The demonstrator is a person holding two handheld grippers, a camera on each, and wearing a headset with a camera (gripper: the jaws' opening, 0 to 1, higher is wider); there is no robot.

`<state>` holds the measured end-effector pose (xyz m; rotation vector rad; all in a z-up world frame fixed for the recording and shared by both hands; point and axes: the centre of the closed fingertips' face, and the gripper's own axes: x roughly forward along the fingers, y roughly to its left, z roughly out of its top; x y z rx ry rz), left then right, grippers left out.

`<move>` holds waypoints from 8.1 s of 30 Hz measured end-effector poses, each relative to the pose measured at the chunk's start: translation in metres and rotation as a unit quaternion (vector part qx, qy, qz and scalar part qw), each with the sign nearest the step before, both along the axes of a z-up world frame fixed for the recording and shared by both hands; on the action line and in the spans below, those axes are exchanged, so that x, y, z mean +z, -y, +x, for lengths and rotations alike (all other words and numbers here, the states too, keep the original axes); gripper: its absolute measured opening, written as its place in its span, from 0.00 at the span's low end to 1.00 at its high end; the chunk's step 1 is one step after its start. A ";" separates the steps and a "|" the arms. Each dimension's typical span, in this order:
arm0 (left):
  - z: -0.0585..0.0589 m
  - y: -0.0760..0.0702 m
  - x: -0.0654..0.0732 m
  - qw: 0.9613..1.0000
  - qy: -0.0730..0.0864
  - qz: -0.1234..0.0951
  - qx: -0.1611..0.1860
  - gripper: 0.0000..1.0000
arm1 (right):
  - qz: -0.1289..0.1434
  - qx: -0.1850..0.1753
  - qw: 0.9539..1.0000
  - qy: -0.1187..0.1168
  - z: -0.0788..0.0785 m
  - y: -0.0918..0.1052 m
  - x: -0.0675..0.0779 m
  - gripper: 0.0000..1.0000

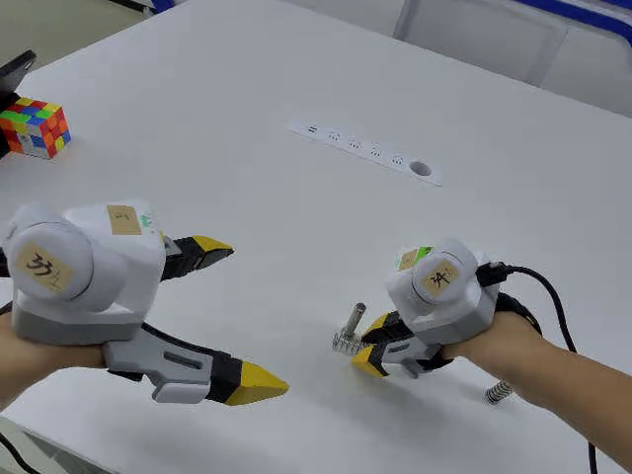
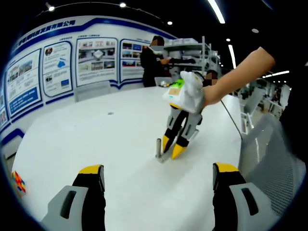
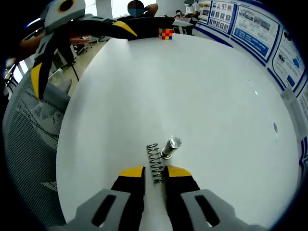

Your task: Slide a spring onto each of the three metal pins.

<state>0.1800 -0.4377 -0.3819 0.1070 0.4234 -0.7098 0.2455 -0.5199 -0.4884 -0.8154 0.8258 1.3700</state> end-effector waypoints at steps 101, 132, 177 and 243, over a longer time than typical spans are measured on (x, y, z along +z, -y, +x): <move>-0.020 0.123 0.044 0.970 0.016 -0.024 -0.240 0.10 | 0.125 0.103 0.987 0.011 -0.080 0.042 0.128 0.14; -0.021 0.116 0.038 0.970 0.017 -0.003 -0.242 0.10 | 0.223 0.085 0.971 -0.027 -0.089 0.023 0.168 0.11; 0.004 0.067 0.036 0.990 0.028 0.008 -0.137 0.41 | 0.271 0.021 0.962 -0.023 -0.049 -0.013 0.194 0.11; 0.014 -0.012 0.030 0.999 0.006 -0.037 -0.003 0.97 | 0.119 -0.044 0.992 0.011 0.016 -0.028 0.056 0.11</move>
